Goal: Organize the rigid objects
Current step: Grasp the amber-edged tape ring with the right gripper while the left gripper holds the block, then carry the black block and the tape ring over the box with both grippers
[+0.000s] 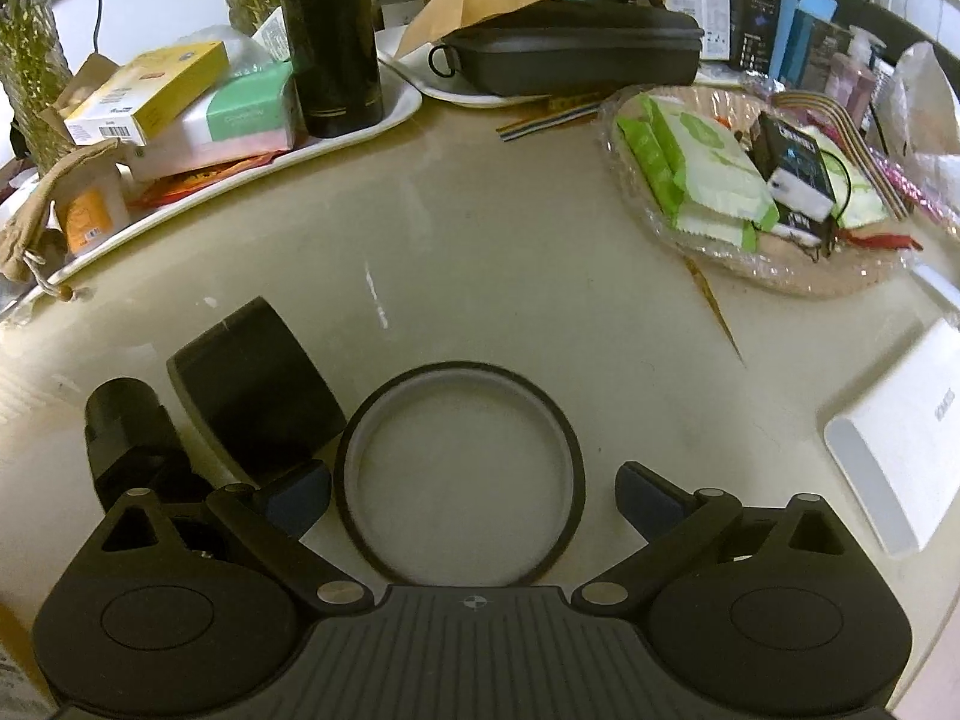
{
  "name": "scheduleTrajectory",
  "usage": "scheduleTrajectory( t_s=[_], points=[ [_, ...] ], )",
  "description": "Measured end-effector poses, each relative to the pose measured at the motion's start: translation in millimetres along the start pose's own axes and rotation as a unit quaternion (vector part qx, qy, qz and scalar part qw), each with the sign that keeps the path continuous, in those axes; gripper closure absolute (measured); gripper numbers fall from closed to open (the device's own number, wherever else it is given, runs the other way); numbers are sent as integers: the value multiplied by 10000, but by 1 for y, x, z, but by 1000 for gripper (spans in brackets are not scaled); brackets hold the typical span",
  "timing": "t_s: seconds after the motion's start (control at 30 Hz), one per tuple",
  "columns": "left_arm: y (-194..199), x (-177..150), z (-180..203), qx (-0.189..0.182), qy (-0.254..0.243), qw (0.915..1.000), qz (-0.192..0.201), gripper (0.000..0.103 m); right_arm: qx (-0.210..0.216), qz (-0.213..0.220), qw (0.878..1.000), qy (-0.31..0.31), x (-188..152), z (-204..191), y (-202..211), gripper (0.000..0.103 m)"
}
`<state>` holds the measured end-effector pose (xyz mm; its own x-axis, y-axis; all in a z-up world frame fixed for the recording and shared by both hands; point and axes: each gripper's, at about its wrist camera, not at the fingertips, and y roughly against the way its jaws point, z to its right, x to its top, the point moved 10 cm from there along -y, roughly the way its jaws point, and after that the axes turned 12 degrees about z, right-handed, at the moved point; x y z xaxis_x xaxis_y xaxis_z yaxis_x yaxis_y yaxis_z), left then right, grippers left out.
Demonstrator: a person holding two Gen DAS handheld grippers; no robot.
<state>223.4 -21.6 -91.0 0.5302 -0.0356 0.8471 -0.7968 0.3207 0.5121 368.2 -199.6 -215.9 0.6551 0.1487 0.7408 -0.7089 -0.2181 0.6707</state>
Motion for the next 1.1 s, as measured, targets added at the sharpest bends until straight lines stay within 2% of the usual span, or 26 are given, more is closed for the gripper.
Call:
scheduleTrajectory(
  t_s=[0.07,0.4,0.63,0.93,1.1],
  points=[
    [0,0,0,0,0,10000,-1,36,-11,59,9999,91,2,-1,1,15],
    [-2,-3,2,6,-103,9999,-54,36,-85,162,9998,85,6,1,12,16],
    [-3,-2,6,-10,-175,9998,-105,36,-239,223,9994,-133,11,10,27,16],
    [3,3,8,62,-226,9996,-142,36,-359,408,9983,-223,21,13,63,16],
    [11,8,10,114,-284,9994,-161,36,-244,502,9982,-233,27,7,89,16]
  ],
)
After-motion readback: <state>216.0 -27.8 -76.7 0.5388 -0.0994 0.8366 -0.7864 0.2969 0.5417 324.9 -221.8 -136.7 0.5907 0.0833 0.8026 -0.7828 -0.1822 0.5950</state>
